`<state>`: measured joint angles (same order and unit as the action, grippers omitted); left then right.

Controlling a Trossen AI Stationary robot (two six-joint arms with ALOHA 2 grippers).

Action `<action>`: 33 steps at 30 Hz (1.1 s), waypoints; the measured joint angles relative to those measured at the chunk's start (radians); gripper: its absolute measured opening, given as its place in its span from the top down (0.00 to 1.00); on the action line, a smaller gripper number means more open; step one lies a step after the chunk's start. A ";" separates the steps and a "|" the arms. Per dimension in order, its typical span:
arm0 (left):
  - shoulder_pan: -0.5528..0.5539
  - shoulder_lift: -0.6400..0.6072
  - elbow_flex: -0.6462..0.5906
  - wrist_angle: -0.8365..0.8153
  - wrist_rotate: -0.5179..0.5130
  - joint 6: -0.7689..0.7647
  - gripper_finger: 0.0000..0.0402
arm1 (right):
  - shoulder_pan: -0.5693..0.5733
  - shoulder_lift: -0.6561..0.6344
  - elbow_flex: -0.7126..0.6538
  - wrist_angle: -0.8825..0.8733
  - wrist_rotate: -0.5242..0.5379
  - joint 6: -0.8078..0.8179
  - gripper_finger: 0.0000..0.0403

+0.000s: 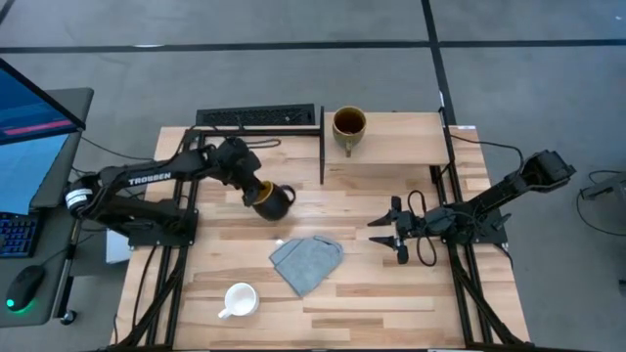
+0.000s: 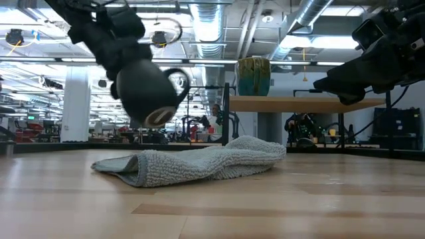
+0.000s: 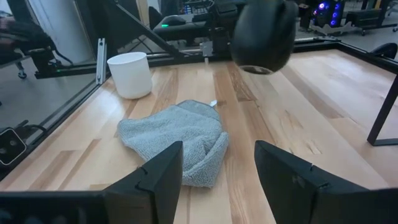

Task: Stack small to large cups/mugs on shelf
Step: Put the yellow mug on the shelf

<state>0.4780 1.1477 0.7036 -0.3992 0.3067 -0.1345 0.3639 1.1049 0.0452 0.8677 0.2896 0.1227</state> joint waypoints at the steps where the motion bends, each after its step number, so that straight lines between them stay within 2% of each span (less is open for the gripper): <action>1: -0.027 0.000 0.000 0.032 0.004 -0.007 0.98 | 0.000 0.000 0.000 0.000 0.000 0.000 0.45; 9: -0.185 0.000 0.003 0.202 0.017 -0.050 0.98 | 0.000 0.000 0.000 0.000 0.000 0.000 0.45; 15: -0.238 0.041 0.087 0.169 -0.028 -0.056 0.98 | 0.000 0.000 0.000 0.000 0.000 0.000 0.45; 22: -0.271 0.297 0.360 0.003 -0.055 0.097 0.98 | 0.000 0.000 0.000 -0.007 0.000 0.018 0.45; 28: -0.271 0.527 0.587 -0.095 -0.060 0.189 0.98 | 0.014 0.000 -0.005 -0.121 0.000 0.153 0.45; 33: -0.275 0.668 0.755 -0.187 -0.057 0.246 0.98 | 0.062 -0.006 -0.038 -0.109 0.001 0.208 0.45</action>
<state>0.2027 1.8155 1.4585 -0.5861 0.2501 0.1110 0.4255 1.0988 0.0076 0.7591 0.2901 0.3304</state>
